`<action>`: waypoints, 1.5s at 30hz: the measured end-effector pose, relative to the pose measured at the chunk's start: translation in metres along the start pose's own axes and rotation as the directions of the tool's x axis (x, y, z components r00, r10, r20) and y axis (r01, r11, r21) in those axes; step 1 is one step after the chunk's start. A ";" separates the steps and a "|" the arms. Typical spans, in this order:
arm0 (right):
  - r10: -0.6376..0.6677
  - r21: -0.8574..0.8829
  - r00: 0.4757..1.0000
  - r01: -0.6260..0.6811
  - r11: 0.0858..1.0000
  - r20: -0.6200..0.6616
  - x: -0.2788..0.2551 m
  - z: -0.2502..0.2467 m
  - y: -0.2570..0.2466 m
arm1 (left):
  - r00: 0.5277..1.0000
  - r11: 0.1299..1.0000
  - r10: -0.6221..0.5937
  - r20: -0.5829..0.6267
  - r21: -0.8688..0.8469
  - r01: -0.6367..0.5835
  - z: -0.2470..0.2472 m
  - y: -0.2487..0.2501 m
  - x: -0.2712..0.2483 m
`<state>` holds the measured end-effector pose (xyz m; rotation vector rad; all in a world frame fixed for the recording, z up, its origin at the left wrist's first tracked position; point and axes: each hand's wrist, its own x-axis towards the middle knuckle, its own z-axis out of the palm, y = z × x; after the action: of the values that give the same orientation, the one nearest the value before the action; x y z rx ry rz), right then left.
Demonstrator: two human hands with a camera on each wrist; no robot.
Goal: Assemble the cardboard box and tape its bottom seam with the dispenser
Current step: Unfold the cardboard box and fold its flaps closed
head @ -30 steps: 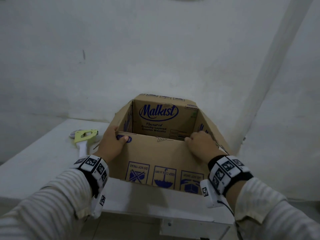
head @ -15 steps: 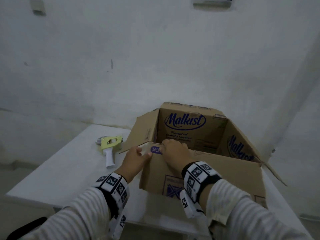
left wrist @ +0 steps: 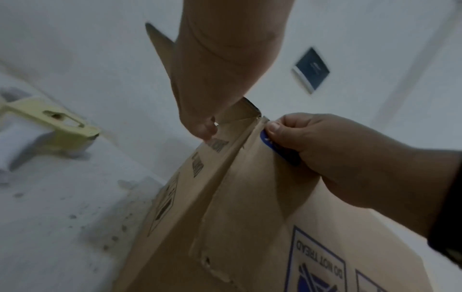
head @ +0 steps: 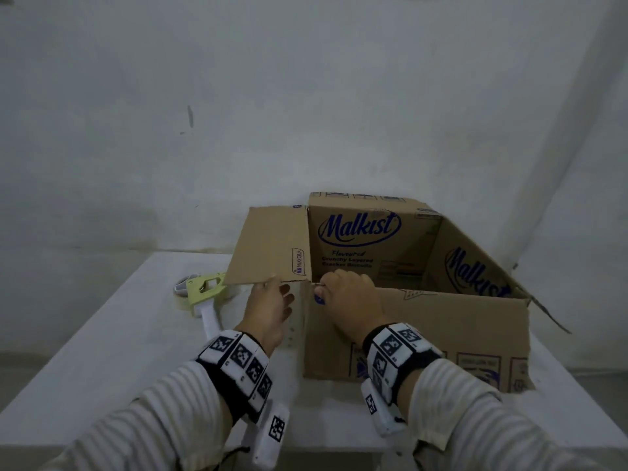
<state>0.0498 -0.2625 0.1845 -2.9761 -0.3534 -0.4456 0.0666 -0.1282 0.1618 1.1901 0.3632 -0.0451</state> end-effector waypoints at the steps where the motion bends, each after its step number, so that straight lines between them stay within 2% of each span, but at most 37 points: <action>1: 0.000 -0.002 1.000 0.000 1.000 -0.002 0.000 0.000 0.000 | 0.997 0.997 0.074 -0.018 0.032 -0.073 0.003 0.003 0.000; 3: -0.006 0.009 1.000 0.006 1.000 -0.010 -0.001 0.000 0.000 | 0.973 0.954 0.230 -0.035 0.208 -0.218 0.007 0.009 -0.001; 4: -0.008 0.016 1.000 0.008 1.000 -0.013 -0.001 0.000 0.001 | 0.949 0.896 0.314 -0.016 0.336 -0.291 0.007 0.012 -0.001; 6: -0.008 0.021 1.000 0.008 1.000 -0.016 0.000 0.001 0.002 | 0.884 0.729 0.457 0.099 0.527 -0.436 0.008 0.018 -0.001; 9: -0.002 0.059 1.000 0.003 0.998 -0.025 0.000 0.004 0.003 | 0.769 0.496 0.569 0.291 0.624 -0.604 0.009 0.025 0.003; 12: 0.005 0.264 0.995 0.021 0.964 -0.100 -0.003 0.007 0.010 | 0.718 0.291 0.554 0.421 0.710 -0.641 0.017 0.034 0.005; 14: 0.160 0.524 0.965 -0.028 0.851 -0.208 -0.007 0.005 0.014 | 0.663 0.128 0.516 0.543 0.716 -0.686 0.026 0.038 0.000; 16: 0.412 0.745 0.870 -0.083 0.662 -0.269 -0.013 -0.004 0.017 | 0.636 -0.002 0.466 0.614 0.720 -0.694 0.035 0.037 -0.006; 18: 0.561 0.848 0.786 -0.094 0.522 -0.258 -0.019 -0.014 0.026 | 0.632 -0.111 0.413 0.656 0.725 -0.680 0.043 0.031 -0.010; 19: 0.572 0.854 0.784 -0.110 0.508 -0.240 -0.020 -0.019 0.032 | 0.636 -0.156 0.381 0.671 0.725 -0.671 0.046 0.026 -0.012; 20: 0.542 0.819 0.814 -0.157 0.552 -0.209 -0.022 -0.024 0.040 | 0.635 -0.197 0.348 0.690 0.716 -0.670 0.049 0.020 -0.014; 22: 0.415 0.588 0.905 -0.290 0.755 -0.087 -0.024 -0.030 0.052 | 0.635 -0.227 0.306 0.710 0.702 -0.675 0.052 0.013 -0.016; 23: 0.359 0.453 0.933 -0.309 0.836 -0.027 -0.025 -0.031 0.056 | 0.636 -0.220 0.306 0.709 0.702 -0.677 0.053 0.011 -0.017; 24: 0.321 0.373 0.947 -0.303 0.877 0.016 -0.027 -0.032 0.060 | 0.632 -0.211 0.317 0.707 0.703 -0.680 0.055 0.008 -0.017; 27: 0.267 0.321 0.963 -0.265 0.909 0.041 -0.032 -0.033 0.067 | 0.619 -0.258 0.366 0.695 0.714 -0.650 0.064 0.000 -0.019; 28: 0.256 0.310 0.966 -0.253 0.916 0.033 -0.035 -0.032 0.070 | 0.631 -0.277 0.384 0.675 0.736 -0.618 0.069 -0.005 -0.020; 30: 0.257 0.276 0.966 -0.249 0.929 0.008 -0.042 -0.029 0.080 | 0.685 -0.286 0.372 0.627 0.779 -0.558 0.079 -0.014 -0.025; 32: 0.310 0.263 0.950 -0.291 0.920 -0.032 -0.051 -0.027 0.095 | 0.717 -0.294 0.342 0.607 0.794 -0.531 0.092 -0.023 -0.030; 39: 0.480 0.187 0.841 -0.445 0.876 -0.249 -0.093 -0.039 0.167 | 0.755 -0.316 0.298 0.585 0.806 -0.500 0.154 -0.048 -0.063; 43: 0.660 0.389 0.727 -0.562 0.730 -0.189 -0.109 -0.045 0.199 | 0.801 -0.260 0.289 0.524 0.848 -0.461 0.187 -0.062 -0.076; 45: 0.698 0.442 0.706 -0.592 0.674 -0.118 -0.115 -0.044 0.212 | 0.816 -0.223 0.302 0.492 0.869 -0.442 0.198 -0.068 -0.077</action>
<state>-0.0174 -0.4983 0.1761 -2.3756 0.5949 -0.6039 0.0289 -0.3461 0.1873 2.8781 -0.3381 0.2344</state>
